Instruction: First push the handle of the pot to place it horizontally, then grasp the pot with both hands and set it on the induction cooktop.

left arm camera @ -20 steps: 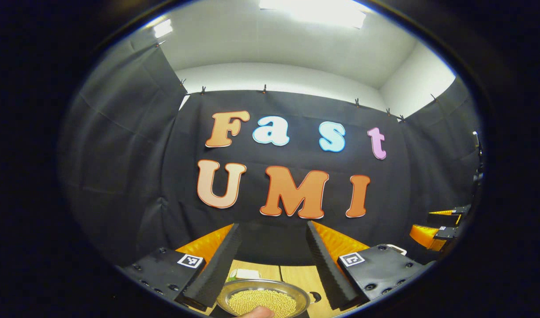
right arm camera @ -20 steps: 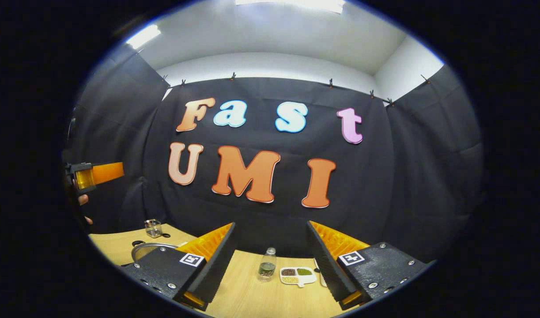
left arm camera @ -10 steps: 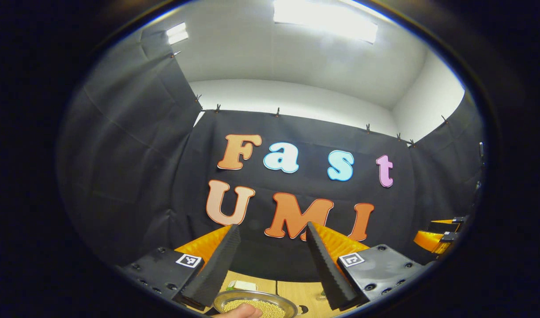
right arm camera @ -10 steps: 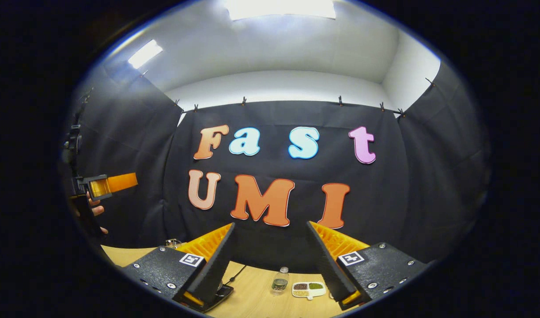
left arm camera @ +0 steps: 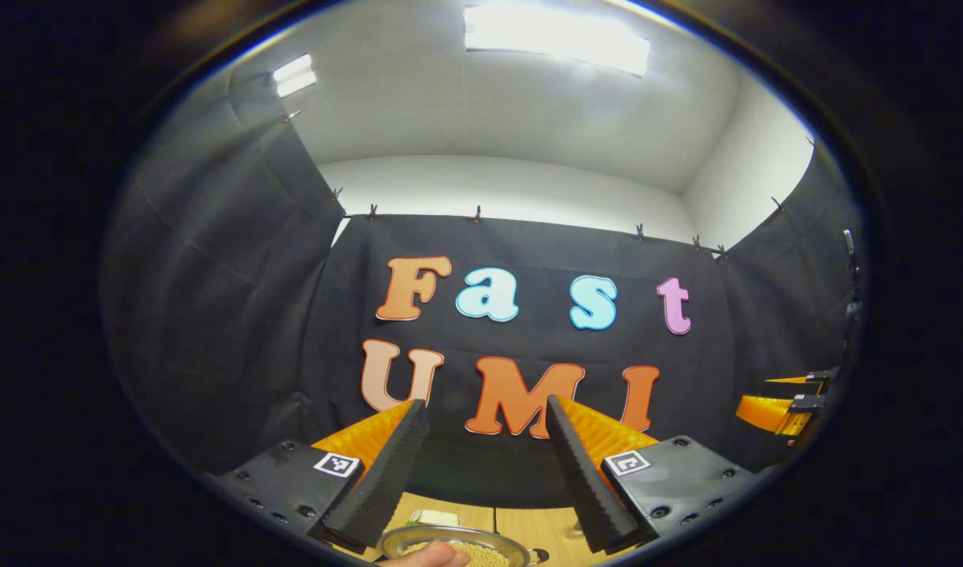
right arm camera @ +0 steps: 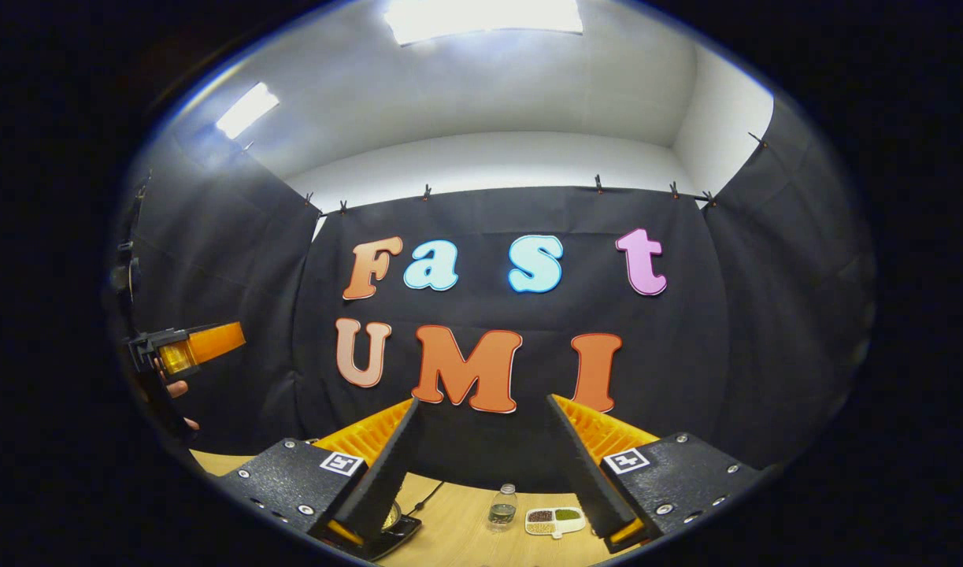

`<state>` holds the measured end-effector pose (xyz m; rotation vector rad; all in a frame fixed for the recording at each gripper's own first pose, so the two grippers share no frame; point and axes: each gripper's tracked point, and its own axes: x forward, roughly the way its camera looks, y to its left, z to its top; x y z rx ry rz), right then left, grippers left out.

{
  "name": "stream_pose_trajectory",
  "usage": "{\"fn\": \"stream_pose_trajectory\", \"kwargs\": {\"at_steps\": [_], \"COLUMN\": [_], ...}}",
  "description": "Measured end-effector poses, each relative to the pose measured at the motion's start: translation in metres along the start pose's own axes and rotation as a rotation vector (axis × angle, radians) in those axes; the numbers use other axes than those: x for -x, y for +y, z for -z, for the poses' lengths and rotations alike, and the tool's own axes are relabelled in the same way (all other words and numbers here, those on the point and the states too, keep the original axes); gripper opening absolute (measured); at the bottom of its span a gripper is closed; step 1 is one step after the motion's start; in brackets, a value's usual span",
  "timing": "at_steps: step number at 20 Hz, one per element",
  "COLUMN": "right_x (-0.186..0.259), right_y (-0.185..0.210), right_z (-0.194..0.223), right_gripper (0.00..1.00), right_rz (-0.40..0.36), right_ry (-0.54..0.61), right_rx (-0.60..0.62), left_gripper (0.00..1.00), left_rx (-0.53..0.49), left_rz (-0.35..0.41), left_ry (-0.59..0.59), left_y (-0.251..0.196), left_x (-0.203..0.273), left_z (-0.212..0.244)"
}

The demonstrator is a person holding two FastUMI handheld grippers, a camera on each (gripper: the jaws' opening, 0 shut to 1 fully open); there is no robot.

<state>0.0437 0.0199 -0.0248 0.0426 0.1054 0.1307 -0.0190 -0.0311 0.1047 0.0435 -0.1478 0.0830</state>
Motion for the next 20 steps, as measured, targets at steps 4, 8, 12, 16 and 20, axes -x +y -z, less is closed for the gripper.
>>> {"fn": "stream_pose_trajectory", "kwargs": {"at_steps": [4,8,12,16,20], "right_x": [0.003,0.002,0.007,0.009,0.009], "right_y": [0.005,-0.010,-0.013,-0.019,-0.022], "right_z": [-0.009,-0.013,-0.017,-0.016,-0.012], "right_gripper": [0.95,0.95,0.95,0.95,0.95], "right_rz": [-0.016,0.024,0.028,0.038,0.045], "right_ry": [-0.030,-0.056,-0.061,-0.066,-0.061], "right_rx": [0.002,0.028,0.006,-0.005,0.010], "left_gripper": [0.96,0.98,0.98,0.97,0.98], "left_rx": [-0.029,-0.045,-0.060,-0.066,-0.074], "left_rz": [0.034,0.036,0.027,0.018,0.004], "left_ry": [-0.010,-0.008,0.020,0.023,0.022], "left_y": [-0.012,-0.017,-0.017,-0.017,-0.012], "left_x": [0.001,-0.001,-0.001,0.001,0.003], "left_z": [0.005,0.008,0.015,0.017,0.019]}}
